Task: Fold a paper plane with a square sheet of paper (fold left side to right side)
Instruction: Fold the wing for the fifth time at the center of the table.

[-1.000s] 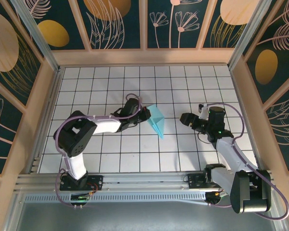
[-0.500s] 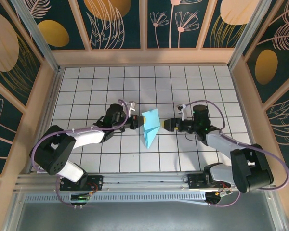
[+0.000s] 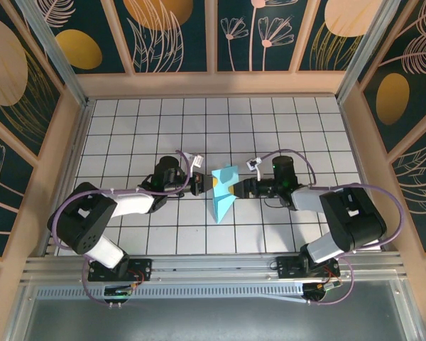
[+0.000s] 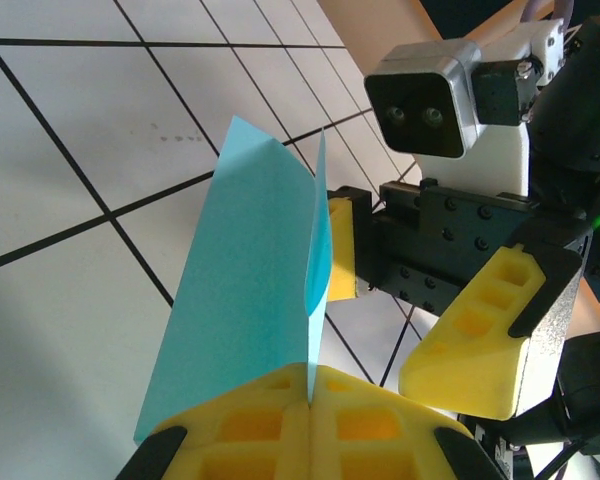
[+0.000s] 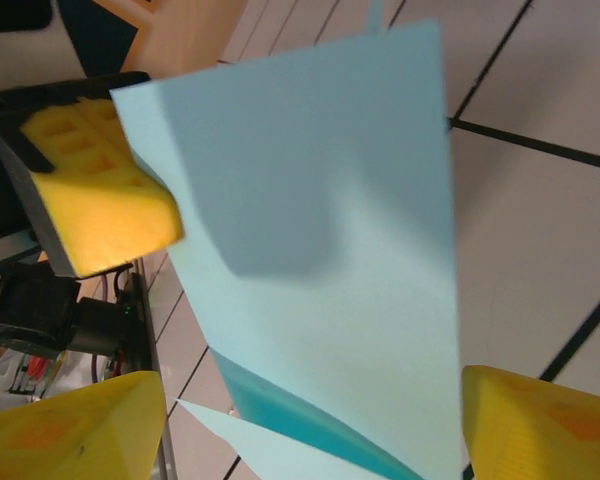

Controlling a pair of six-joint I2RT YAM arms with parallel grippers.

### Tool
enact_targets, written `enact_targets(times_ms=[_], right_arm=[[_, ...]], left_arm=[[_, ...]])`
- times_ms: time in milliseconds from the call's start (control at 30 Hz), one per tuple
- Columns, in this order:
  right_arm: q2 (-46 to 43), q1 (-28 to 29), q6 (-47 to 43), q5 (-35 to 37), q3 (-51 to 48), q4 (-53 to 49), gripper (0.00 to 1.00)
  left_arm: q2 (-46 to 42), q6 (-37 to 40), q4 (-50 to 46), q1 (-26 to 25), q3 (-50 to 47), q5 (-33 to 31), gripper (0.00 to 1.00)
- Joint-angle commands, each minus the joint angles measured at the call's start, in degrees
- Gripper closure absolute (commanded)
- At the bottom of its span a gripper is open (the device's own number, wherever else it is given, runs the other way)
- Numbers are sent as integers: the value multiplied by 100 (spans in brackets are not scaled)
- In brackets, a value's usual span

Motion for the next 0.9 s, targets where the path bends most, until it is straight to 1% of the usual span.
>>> enact_targets(times_ms=[0,67,200,400,500,533,567,633,700,800,867], right_arm=[[42,56,-204,-331,243,267,26],[-43,49,-360,-318,313,5,34],[-112,-20,-699,-276,569,-648,43],[-106,-94,-884,-98,790,-1084,54],[-42,-107,-930,-22,892,-1221,68],[-3,-105,-927,11,919,-1247,75],[24,-104,-911,70,945,-1283,82],[78,-117,-888,201,990,-1363,93],[132,-117,-820,335,1019,-1427,100],[197,-118,-637,542,1080,-1556,100],[256,-113,-504,721,1156,-1771,100]], left_arm=[[125,-24,361,29,-34,190,100],[128,27,262,24,-12,118,100],[135,164,-69,30,54,-34,100],[213,104,25,24,-16,-65,100],[259,79,55,30,-17,-70,100],[274,79,39,31,-6,-80,99],[284,79,29,31,1,-99,95],[252,95,-14,31,-16,-235,90],[174,105,-56,33,-51,-397,81],[-13,148,-253,28,-82,-737,65],[-213,217,-486,31,-100,-1030,61]])
